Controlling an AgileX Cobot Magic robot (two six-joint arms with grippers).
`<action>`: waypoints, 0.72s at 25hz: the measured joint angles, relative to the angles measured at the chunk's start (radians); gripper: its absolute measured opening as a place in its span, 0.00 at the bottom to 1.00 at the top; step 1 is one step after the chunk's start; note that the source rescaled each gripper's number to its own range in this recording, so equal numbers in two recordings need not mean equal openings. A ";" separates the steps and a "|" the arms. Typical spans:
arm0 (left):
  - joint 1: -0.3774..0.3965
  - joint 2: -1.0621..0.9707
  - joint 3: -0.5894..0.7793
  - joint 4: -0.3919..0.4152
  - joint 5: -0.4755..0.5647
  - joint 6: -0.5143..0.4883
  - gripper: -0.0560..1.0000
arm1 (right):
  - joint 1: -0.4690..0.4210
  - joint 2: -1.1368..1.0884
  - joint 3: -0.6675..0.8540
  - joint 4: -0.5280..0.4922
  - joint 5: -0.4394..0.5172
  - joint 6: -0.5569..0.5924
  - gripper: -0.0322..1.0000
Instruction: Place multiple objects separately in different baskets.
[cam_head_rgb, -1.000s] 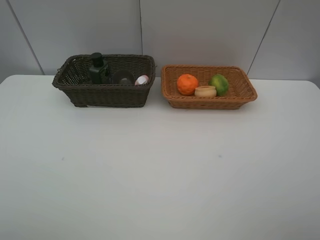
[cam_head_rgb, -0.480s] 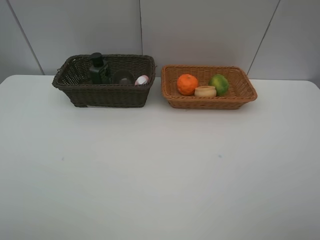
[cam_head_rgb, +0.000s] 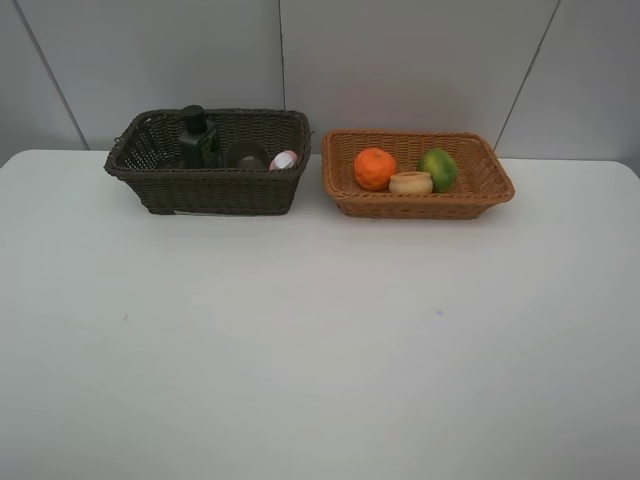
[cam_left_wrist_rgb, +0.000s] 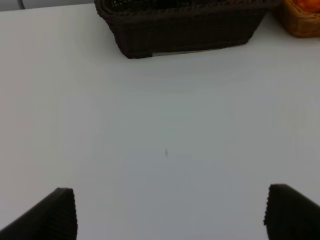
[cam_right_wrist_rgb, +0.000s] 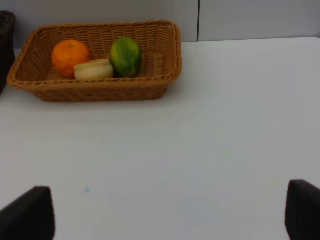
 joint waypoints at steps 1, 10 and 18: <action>0.000 0.000 0.000 -0.003 0.000 -0.001 0.97 | 0.000 0.000 0.000 0.000 0.000 0.000 1.00; 0.067 0.000 0.000 -0.017 0.000 -0.001 0.97 | 0.000 0.000 0.000 0.000 0.000 0.000 1.00; 0.149 0.000 0.000 -0.017 0.000 -0.001 0.97 | 0.000 0.000 0.000 0.000 0.000 0.000 1.00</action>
